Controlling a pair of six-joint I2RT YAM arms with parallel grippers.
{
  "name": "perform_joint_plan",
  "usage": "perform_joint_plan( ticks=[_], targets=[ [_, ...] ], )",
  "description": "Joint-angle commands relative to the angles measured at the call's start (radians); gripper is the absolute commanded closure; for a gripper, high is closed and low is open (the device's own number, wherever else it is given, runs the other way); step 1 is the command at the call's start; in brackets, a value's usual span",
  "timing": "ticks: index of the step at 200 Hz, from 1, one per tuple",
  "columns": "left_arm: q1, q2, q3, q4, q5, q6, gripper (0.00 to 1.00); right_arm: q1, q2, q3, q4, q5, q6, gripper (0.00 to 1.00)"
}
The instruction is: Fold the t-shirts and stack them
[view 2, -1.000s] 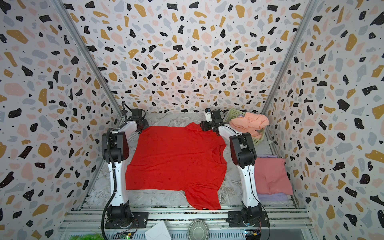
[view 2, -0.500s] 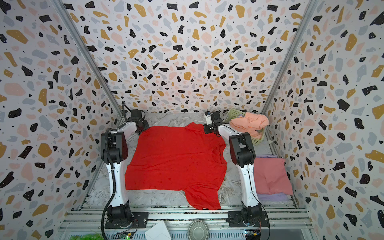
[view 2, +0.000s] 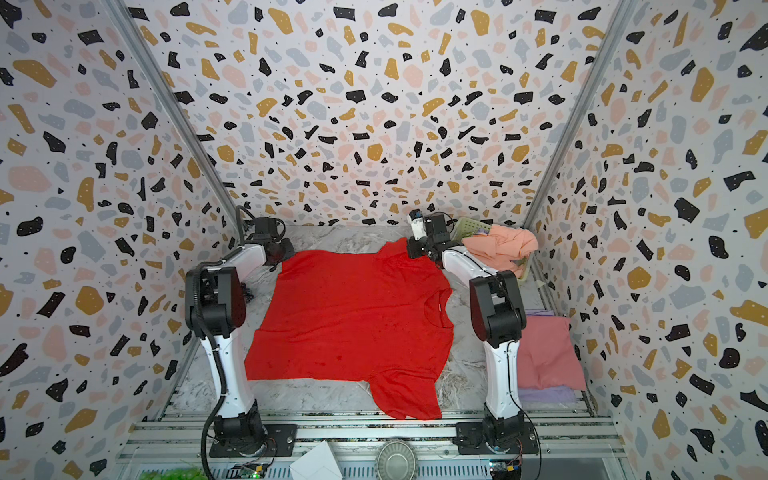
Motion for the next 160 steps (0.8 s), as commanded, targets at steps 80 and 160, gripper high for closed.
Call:
perform_joint_plan(
  ticks=[80,160],
  targets=[
    [0.036,-0.355,-0.422,0.292,0.024,0.153,1.0,-0.015,-0.28,-0.251,-0.013,-0.002,-0.093,1.0],
    [0.041,-0.492,-0.646,0.317,-0.15,0.127,1.0,-0.018,-0.436,-0.457,0.007,-0.028,-0.035,1.0]
  ],
)
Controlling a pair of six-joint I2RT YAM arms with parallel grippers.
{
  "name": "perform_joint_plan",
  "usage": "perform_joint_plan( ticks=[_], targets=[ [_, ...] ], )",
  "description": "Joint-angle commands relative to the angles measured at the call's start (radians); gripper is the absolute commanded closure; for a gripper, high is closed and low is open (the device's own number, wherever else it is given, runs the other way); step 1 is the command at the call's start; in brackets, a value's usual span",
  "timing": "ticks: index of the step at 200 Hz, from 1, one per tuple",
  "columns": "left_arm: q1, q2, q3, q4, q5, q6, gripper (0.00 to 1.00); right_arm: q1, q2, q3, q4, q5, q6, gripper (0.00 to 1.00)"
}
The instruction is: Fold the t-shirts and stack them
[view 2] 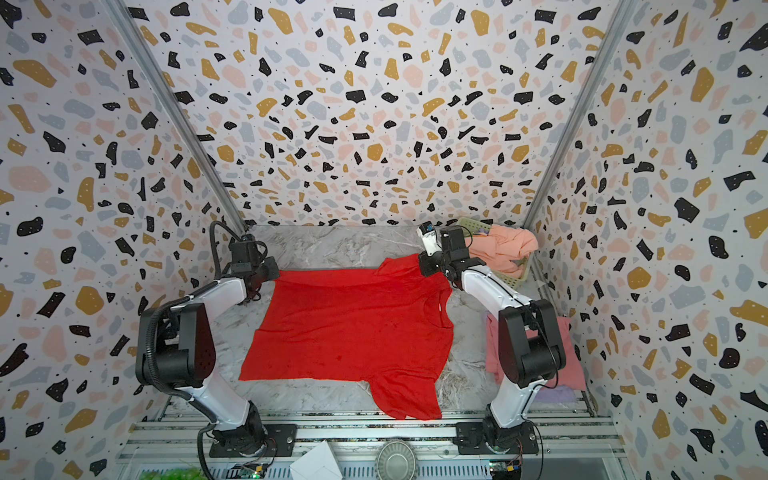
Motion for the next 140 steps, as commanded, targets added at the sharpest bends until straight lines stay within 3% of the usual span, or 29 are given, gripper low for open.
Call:
perform_joint_plan(
  ticks=[1,28,32,38,42,47,49,60,64,72,86,106,140],
  targets=[
    [0.007,-0.039,-0.043,0.049,-0.08,-0.006,1.0,-0.004,-0.074,-0.057,0.015,-0.01,0.036,1.0],
    [0.009,-0.116,-0.15,0.081,-0.138,-0.067,1.0,0.0,-0.172,-0.206,0.01,-0.016,0.109,1.0],
    [0.009,-0.132,-0.17,0.086,-0.151,-0.078,0.96,0.0,-0.193,-0.237,0.01,-0.011,0.127,1.0],
    [0.009,-0.161,-0.202,0.083,-0.183,-0.1,0.94,0.001,-0.229,-0.284,0.014,0.002,0.158,0.9],
    [0.009,-0.184,-0.223,0.082,-0.216,-0.12,0.94,0.001,-0.262,-0.321,0.017,0.008,0.184,0.76],
    [0.009,-0.218,-0.253,0.086,-0.252,-0.154,0.91,0.004,-0.292,-0.35,0.02,0.017,0.2,0.66],
    [0.01,-0.233,-0.264,0.091,-0.264,-0.167,0.88,0.005,-0.305,-0.361,0.019,0.021,0.207,0.63],
    [0.011,-0.314,-0.322,0.113,-0.334,-0.229,0.51,0.009,-0.402,-0.423,0.028,0.059,0.255,0.44],
    [0.011,-0.342,-0.336,0.118,-0.344,-0.246,0.49,0.008,-0.442,-0.441,0.032,0.076,0.271,0.34],
    [0.011,-0.387,-0.351,0.13,-0.349,-0.258,0.49,0.006,-0.492,-0.455,0.027,0.103,0.279,0.28],
    [0.011,-0.425,-0.331,0.111,-0.325,-0.276,0.47,0.001,-0.54,-0.447,0.018,0.139,0.288,0.26],
    [0.011,-0.407,-0.239,0.009,-0.248,-0.277,0.45,0.001,-0.509,-0.404,-0.003,0.09,0.286,0.27],
    [0.006,-0.39,-0.204,-0.003,-0.017,-0.295,0.45,0.037,-0.376,-0.384,0.075,-0.02,0.323,0.32]
  ],
)
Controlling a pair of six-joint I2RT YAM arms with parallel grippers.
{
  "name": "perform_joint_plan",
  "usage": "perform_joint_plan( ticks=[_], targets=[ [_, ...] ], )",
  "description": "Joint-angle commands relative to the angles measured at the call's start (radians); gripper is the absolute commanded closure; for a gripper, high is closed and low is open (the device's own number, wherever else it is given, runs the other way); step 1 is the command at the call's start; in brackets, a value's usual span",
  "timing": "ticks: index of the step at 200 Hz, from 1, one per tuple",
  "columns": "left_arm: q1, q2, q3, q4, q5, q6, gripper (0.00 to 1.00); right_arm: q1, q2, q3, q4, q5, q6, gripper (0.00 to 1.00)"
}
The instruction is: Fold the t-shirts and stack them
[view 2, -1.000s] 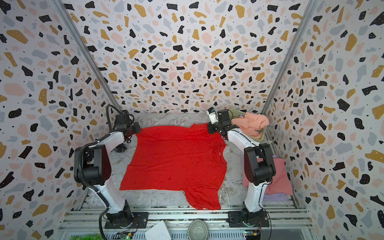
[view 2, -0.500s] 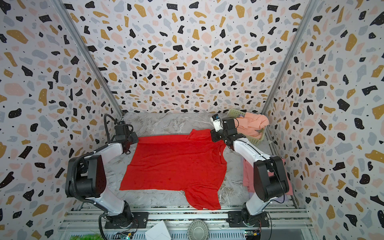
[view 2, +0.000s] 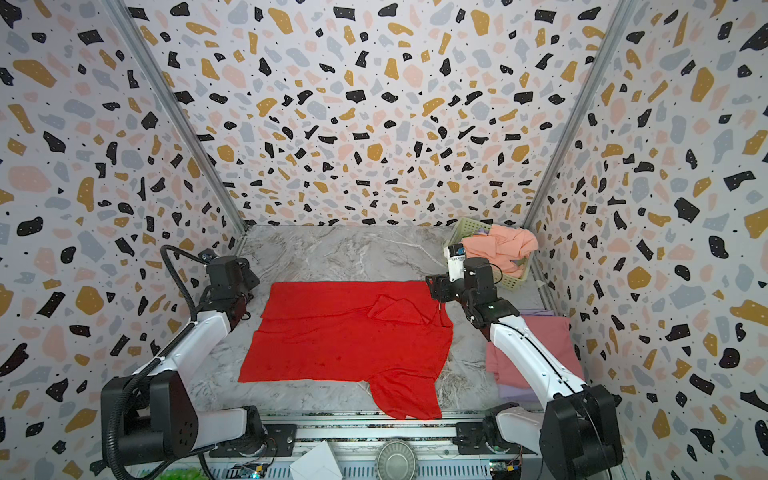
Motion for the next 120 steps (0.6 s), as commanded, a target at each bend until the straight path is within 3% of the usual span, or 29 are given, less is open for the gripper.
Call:
perform_joint_plan(
  ticks=[1,38,53,84,120],
  targets=[
    [-0.003,0.006,0.017,-0.02,0.177,-0.035,0.45,0.035,0.092,0.019,0.032,-0.075,0.043,0.32],
    [-0.039,-0.037,-0.05,-0.017,0.355,-0.048,0.43,0.155,0.293,0.105,0.04,-0.074,-0.018,0.34],
    [-0.068,-0.067,-0.081,-0.022,0.396,-0.05,0.43,0.22,0.362,0.15,0.033,-0.007,-0.073,0.34],
    [-0.145,-0.116,-0.125,-0.067,0.393,-0.041,0.41,0.267,0.481,0.224,-0.004,0.093,-0.109,0.36],
    [-0.156,-0.154,-0.171,-0.07,0.378,-0.057,0.41,0.27,0.548,0.267,-0.035,0.234,-0.113,0.39]
  ],
)
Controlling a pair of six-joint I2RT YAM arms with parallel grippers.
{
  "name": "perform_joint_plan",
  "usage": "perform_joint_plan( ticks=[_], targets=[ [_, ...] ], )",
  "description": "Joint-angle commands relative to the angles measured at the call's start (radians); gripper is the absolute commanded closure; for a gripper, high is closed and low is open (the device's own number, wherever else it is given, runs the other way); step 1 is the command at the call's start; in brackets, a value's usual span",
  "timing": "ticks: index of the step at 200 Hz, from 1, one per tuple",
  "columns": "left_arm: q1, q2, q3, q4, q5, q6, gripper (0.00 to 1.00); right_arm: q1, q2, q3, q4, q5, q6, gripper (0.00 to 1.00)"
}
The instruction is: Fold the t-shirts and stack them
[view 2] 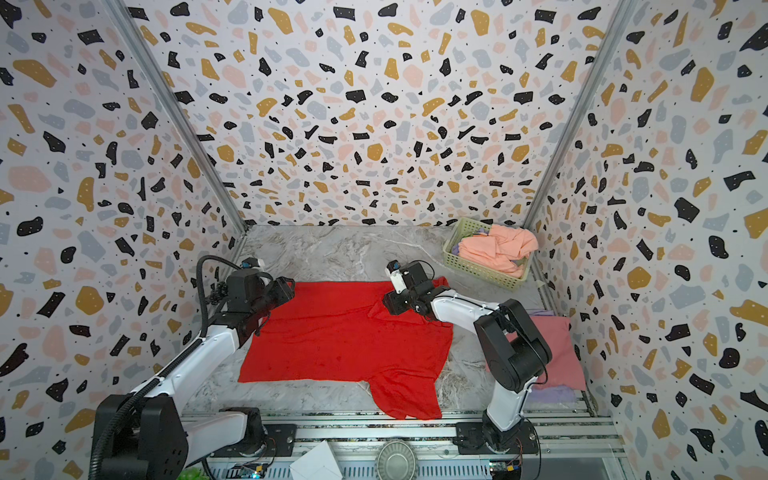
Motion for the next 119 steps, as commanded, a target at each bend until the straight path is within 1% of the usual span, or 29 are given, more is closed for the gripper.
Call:
perform_joint_plan(
  ticks=[1,32,62,77,101,119],
  targets=[
    [0.0,-0.028,-0.022,-0.003,0.006,-0.009,0.41,-0.009,0.021,0.049,-0.054,0.134,-0.028,0.39],
    [-0.001,-0.024,-0.014,-0.004,-0.001,-0.011,0.41,-0.031,0.072,0.071,-0.091,0.144,-0.025,0.39],
    [-0.003,-0.012,0.001,-0.001,-0.005,-0.01,0.41,-0.071,0.091,0.051,-0.055,0.067,0.02,0.4],
    [-0.004,-0.003,0.004,0.002,-0.005,-0.009,0.41,-0.084,0.106,0.048,-0.041,0.031,0.037,0.42],
    [-0.006,0.004,0.004,0.004,-0.009,-0.013,0.41,-0.086,0.125,0.055,-0.037,0.008,0.04,0.45],
    [-0.007,0.004,0.002,0.006,-0.015,-0.017,0.41,-0.086,0.143,0.059,-0.039,-0.003,0.042,0.51]
  ],
)
